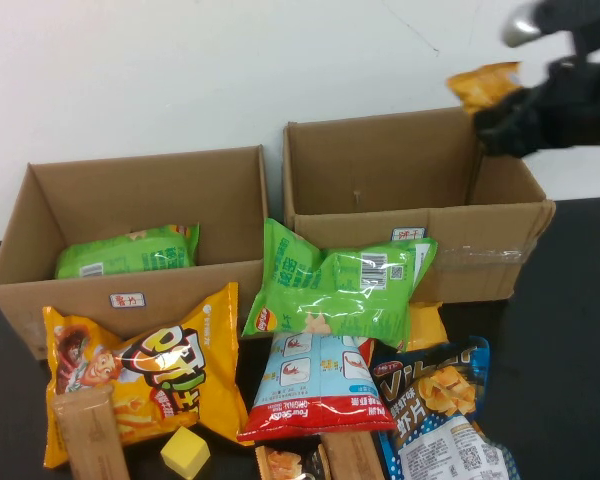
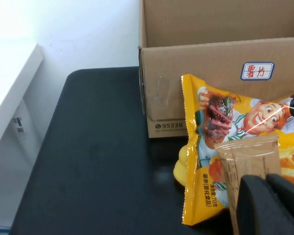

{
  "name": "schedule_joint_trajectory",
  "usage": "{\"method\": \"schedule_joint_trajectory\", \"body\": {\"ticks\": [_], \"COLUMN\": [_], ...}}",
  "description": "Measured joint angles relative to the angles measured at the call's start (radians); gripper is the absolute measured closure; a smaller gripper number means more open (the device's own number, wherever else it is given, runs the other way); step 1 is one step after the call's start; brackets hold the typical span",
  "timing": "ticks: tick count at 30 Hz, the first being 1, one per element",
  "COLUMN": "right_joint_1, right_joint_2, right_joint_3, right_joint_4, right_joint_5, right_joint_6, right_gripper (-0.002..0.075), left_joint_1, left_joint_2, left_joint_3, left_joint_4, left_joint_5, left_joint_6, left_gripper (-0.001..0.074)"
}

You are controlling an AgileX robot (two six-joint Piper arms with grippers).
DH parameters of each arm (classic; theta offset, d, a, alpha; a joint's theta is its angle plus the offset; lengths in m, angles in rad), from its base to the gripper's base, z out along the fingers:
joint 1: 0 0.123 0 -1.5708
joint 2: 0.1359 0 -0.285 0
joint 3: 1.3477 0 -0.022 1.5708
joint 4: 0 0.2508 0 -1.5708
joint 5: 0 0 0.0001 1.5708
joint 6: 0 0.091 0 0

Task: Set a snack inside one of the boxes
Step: Place the biscuit in the biscuit box

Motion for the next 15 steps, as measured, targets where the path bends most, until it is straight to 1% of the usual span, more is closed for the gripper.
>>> {"method": "schedule_joint_trajectory", "body": {"ticks": [3, 4, 6, 8, 10, 11, 13, 14, 15], "right_joint_1": [0.0, 0.0, 0.0, 0.0, 0.0, 0.0, -0.002, -0.004, -0.007], "right_joint_2": [0.145, 0.197, 0.291, 0.365, 0.408, 0.421, 0.426, 0.424, 0.418], "right_joint_3": [-0.132, -0.174, -0.244, -0.31, -0.359, -0.381, -0.415, -0.431, -0.442], "right_joint_4": [0.002, 0.002, 0.004, 0.004, 0.004, 0.004, 0.006, 0.009, 0.013], "right_joint_5": [0.019, 0.029, 0.05, 0.085, 0.138, 0.171, 0.232, 0.258, 0.273], "right_joint_6": [-0.002, -0.002, -0.002, -0.002, -0.002, -0.002, 0.008, 0.016, 0.021], "right_gripper": [0.0422, 0.041, 0.0332, 0.0211, 0.0135, 0.0116, 0.0116, 0.0136, 0.0174], "left_joint_1": [0.0, 0.0, 0.0, 0.0, 0.0, 0.0, 0.0, 0.0, 0.0], "left_joint_2": [0.0, 0.0, 0.0, 0.0, 0.0, 0.0, 0.0, 0.0, 0.0], "left_joint_3": [0.0, 0.0, 0.0, 0.0, 0.0, 0.0, 0.0, 0.0, 0.0], "left_joint_4": [0.0, 0.0, 0.0, 0.0, 0.0, 0.0, 0.0, 0.0, 0.0], "left_joint_5": [0.0, 0.0, 0.0, 0.0, 0.0, 0.0, 0.0, 0.0, 0.0], "left_joint_6": [0.004, 0.004, 0.004, 0.004, 0.004, 0.004, 0.004, 0.004, 0.004], "left_gripper": [0.0737, 0.0737, 0.0737, 0.0737, 0.0737, 0.0737, 0.0737, 0.0737, 0.0737]}}
